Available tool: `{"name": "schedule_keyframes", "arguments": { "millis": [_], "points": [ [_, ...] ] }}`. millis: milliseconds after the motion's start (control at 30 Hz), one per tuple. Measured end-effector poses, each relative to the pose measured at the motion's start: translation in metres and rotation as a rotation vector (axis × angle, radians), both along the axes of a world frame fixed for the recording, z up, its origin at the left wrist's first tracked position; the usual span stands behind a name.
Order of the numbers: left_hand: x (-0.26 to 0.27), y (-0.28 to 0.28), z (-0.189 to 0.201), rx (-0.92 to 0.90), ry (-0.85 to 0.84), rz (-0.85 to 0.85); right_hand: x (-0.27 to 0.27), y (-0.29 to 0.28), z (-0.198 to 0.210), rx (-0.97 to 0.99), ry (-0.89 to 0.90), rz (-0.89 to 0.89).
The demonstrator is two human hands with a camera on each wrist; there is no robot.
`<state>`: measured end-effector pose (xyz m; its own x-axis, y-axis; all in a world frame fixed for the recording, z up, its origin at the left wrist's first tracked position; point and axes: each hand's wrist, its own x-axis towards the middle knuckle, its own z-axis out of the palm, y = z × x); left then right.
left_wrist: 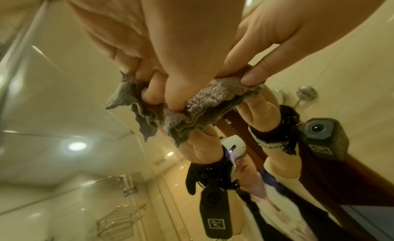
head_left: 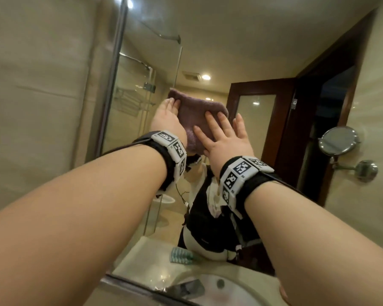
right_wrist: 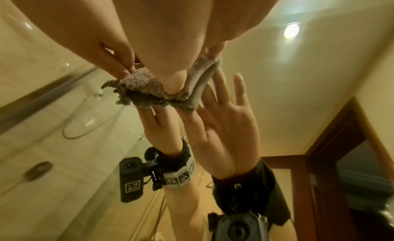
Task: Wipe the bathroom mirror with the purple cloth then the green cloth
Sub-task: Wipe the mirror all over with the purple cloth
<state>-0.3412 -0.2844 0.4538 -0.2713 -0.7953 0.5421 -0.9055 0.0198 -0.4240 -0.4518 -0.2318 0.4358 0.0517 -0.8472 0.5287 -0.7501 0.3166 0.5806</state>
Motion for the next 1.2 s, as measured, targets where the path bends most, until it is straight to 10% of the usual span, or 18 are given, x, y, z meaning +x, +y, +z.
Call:
{"name": "schedule_keyframes", "arguments": {
  "millis": [500, 1200],
  "points": [
    [0.113, -0.074, 0.007, -0.010, -0.084, 0.220, 0.125, -0.078, 0.023, 0.037, 0.013, 0.089],
    [0.074, -0.038, 0.021, -0.075, -0.130, 0.085, 0.065, -0.040, 0.036, 0.000, -0.011, 0.079]
  ]
}}
